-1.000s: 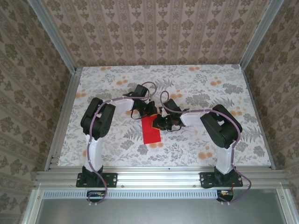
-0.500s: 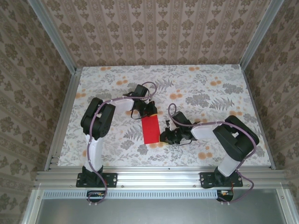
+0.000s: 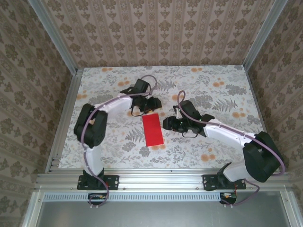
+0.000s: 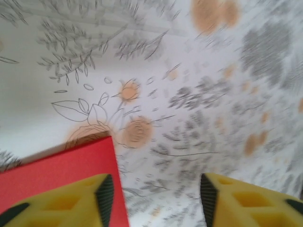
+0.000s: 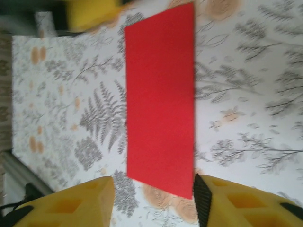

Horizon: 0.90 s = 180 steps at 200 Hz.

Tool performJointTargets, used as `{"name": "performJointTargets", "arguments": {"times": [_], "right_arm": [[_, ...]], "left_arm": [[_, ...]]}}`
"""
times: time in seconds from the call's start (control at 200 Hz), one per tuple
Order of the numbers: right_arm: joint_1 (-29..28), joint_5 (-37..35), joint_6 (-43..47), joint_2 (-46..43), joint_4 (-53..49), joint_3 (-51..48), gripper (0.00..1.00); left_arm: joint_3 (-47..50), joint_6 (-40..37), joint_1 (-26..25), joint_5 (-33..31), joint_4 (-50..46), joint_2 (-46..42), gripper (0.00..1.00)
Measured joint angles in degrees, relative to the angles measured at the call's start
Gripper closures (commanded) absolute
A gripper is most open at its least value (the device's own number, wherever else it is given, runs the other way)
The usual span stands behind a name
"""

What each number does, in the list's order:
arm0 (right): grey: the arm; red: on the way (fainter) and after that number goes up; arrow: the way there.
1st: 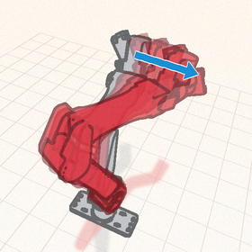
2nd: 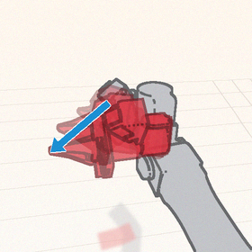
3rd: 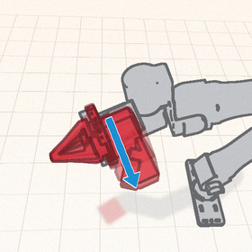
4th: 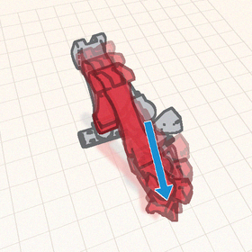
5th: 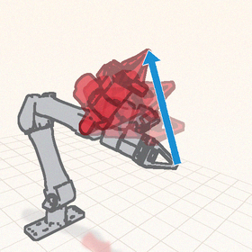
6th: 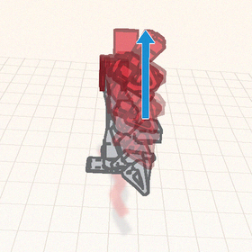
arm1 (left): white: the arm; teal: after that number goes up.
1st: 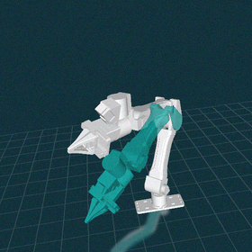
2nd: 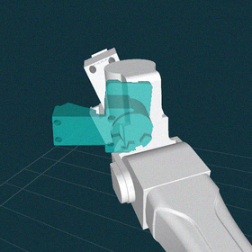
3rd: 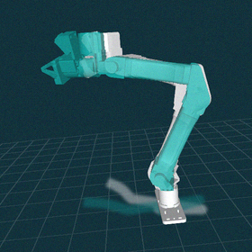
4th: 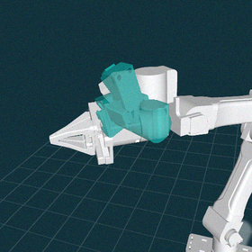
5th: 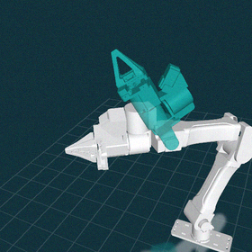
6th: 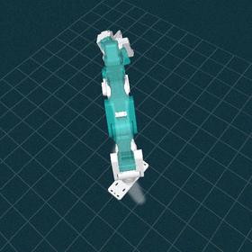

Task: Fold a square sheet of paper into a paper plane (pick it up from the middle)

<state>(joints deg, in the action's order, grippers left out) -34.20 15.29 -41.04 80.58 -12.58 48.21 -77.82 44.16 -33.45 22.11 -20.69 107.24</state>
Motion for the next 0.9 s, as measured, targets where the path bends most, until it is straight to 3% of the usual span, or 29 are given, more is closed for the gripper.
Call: {"name": "performJointTargets", "arguments": {"times": [0.22,0.37,0.42,0.665,0.9], "right_arm": [[0.09,-3.96,5.60,8.35,-5.33,10.10,0.47],[-0.42,-5.70,7.87,18.73,-7.69,18.91,0.53],[-0.63,-6.05,7.91,22.03,-8.63,21.73,0.55],[-1.62,-6.29,7.61,35.91,-11.87,34.99,0.57],[-1.62,-6.32,5.81,41.72,-13.44,39.60,0.56]], "left_arm": [[10.71,1.75,0.87,-8.26,-0.94,-20.09,0.20],[20.76,2.75,3.78,-10.14,-2.25,-26.32,0.10],[23.76,3.17,5.09,-10.12,-2.69,-27.17,0.00],[31.91,2.75,11.34,-7.56,-3.37,-29.38,0.00],[34.38,1.86,12.22,-3.56,-1.81,-29.07,0.02]]}}
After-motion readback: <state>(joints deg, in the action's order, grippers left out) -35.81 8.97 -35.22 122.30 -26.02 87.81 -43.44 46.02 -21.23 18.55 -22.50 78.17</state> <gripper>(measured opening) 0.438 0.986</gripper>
